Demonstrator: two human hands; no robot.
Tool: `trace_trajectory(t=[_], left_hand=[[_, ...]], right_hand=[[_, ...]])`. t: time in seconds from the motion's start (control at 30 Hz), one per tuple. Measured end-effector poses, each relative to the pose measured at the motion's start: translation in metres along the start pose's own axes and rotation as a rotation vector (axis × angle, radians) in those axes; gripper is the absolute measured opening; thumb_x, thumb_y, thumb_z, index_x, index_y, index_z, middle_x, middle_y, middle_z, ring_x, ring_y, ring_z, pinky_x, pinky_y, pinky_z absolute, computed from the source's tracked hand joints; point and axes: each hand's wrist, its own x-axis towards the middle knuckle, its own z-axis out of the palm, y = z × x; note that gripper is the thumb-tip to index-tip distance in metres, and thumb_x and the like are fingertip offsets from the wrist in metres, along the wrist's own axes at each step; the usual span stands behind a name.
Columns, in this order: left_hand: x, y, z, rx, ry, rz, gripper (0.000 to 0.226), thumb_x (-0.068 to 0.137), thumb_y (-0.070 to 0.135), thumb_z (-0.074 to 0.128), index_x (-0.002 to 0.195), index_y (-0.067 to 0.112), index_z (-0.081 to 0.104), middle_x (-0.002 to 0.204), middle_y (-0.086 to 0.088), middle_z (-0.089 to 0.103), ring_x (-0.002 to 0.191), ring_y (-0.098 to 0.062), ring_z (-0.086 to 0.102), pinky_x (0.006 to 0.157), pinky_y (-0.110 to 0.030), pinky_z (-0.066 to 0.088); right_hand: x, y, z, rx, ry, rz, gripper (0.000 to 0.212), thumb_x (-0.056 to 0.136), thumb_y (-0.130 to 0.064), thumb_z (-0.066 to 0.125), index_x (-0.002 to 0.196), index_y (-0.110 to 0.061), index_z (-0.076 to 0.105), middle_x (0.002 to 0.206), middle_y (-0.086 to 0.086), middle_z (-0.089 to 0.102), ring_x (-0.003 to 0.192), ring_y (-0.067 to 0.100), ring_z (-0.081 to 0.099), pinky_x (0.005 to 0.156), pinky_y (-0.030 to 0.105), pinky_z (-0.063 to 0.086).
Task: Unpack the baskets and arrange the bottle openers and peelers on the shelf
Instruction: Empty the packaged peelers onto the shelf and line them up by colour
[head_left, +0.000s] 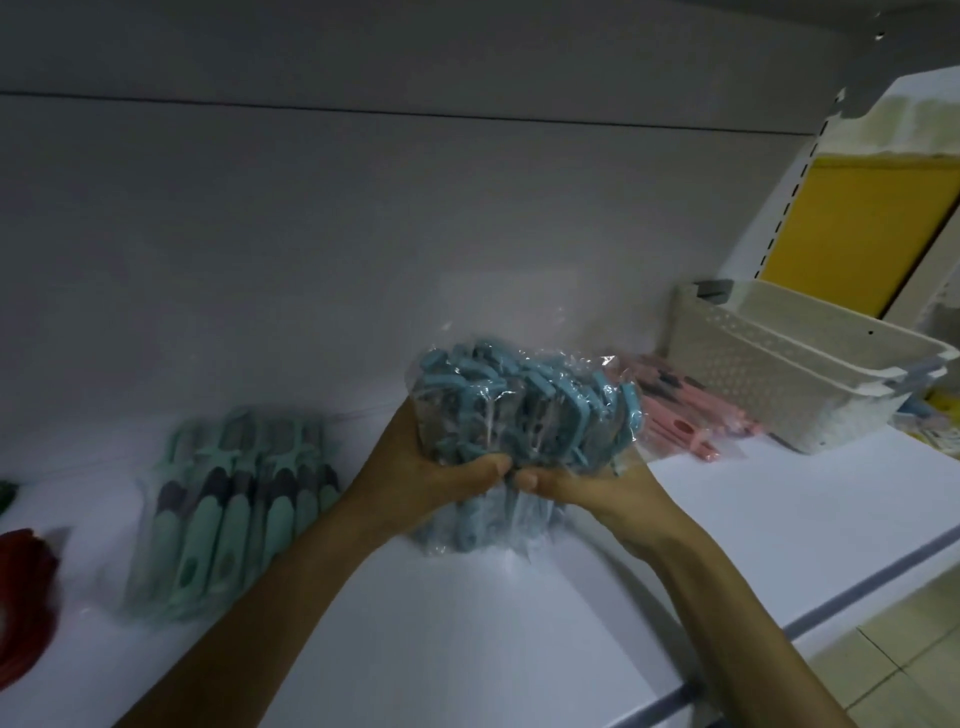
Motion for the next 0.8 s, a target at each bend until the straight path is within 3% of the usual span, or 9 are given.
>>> trace_trajectory(t=[0.07,0.2,0.3,0.4,0.5,0.57,0.67,0.73,0.8], left_hand=[[0.001,-0.002,-0.001,-0.011,0.038,-0.024,0.043,0.063,0.017,0.079,0.102,0.012,0.061,0.088,0.005,0.073,0.082,-0.011,0.071,0.064,-0.021,0.054],[0.005,-0.007,0.001,-0.017,0.078,-0.052,0.031,0.072,0.001,0.077,0.096,0.012,0.063,0.077,0.004,0.073,0.070,-0.009,0.070,0.058,-0.019,0.053],[0.009,-0.009,0.005,-0.052,0.177,-0.074,0.025,0.075,-0.005,0.072,0.087,0.016,0.065,0.070,0.004,0.072,0.063,-0.009,0.069,0.054,-0.019,0.053],[0.011,-0.011,0.006,-0.104,0.230,-0.089,0.020,0.076,-0.003,0.071,0.089,0.011,0.066,0.073,0.002,0.073,0.068,-0.012,0.070,0.057,-0.021,0.054],[0.011,-0.011,0.004,-0.120,0.247,-0.103,0.021,0.076,0.001,0.072,0.095,0.007,0.066,0.082,-0.002,0.074,0.078,-0.018,0.072,0.064,-0.024,0.056],[0.012,-0.013,0.003,-0.118,0.277,-0.105,0.024,0.076,0.004,0.073,0.099,0.005,0.066,0.086,-0.004,0.074,0.083,-0.021,0.072,0.068,-0.028,0.057],[0.016,-0.013,0.004,-0.108,0.317,-0.120,0.030,0.076,0.005,0.074,0.105,0.002,0.064,0.092,-0.007,0.074,0.087,-0.022,0.071,0.074,-0.032,0.058],[0.019,-0.012,0.003,-0.126,0.332,-0.152,0.021,0.078,0.004,0.072,0.098,0.004,0.067,0.087,-0.007,0.074,0.081,-0.021,0.072,0.069,-0.030,0.058],[0.022,-0.011,-0.002,-0.215,0.330,-0.228,0.011,0.075,0.008,0.074,0.085,0.007,0.070,0.078,-0.007,0.074,0.071,-0.021,0.071,0.060,-0.028,0.056]], right_hand=[[0.001,0.003,0.005,0.037,0.058,-0.032,0.043,0.059,-0.024,0.083,0.098,-0.037,0.071,0.102,-0.005,0.073,0.096,0.014,0.070,0.074,0.020,0.055],[0.005,0.006,0.013,0.043,0.136,-0.089,0.041,0.065,-0.014,0.078,0.091,-0.045,0.071,0.097,-0.008,0.074,0.089,0.011,0.071,0.069,0.018,0.055],[0.009,0.007,0.018,0.087,0.202,-0.104,0.032,0.064,-0.015,0.077,0.090,-0.033,0.072,0.091,-0.007,0.075,0.086,0.011,0.072,0.068,0.019,0.055],[0.013,0.010,0.018,0.147,0.244,-0.070,0.040,0.062,-0.013,0.079,0.099,-0.019,0.065,0.093,0.000,0.075,0.088,0.017,0.072,0.070,0.023,0.056],[0.015,0.012,0.014,0.183,0.256,-0.060,0.036,0.062,-0.012,0.079,0.093,-0.025,0.067,0.093,-0.001,0.075,0.088,0.016,0.072,0.069,0.022,0.056],[0.014,0.012,0.016,0.159,0.243,-0.081,0.045,0.062,-0.016,0.082,0.103,-0.025,0.065,0.099,-0.002,0.074,0.091,0.015,0.071,0.071,0.022,0.057],[0.015,0.015,0.020,0.051,0.225,-0.069,0.079,0.057,-0.019,0.091,0.125,-0.014,0.050,0.110,-0.001,0.070,0.099,0.014,0.069,0.074,0.023,0.057],[0.019,0.016,0.018,0.039,0.255,-0.046,0.070,0.060,-0.013,0.088,0.122,-0.011,0.055,0.108,0.000,0.071,0.097,0.015,0.069,0.075,0.025,0.057],[0.028,0.014,0.012,0.065,0.242,0.003,0.047,0.064,-0.007,0.085,0.106,-0.016,0.066,0.101,0.002,0.073,0.092,0.018,0.071,0.075,0.028,0.058]])
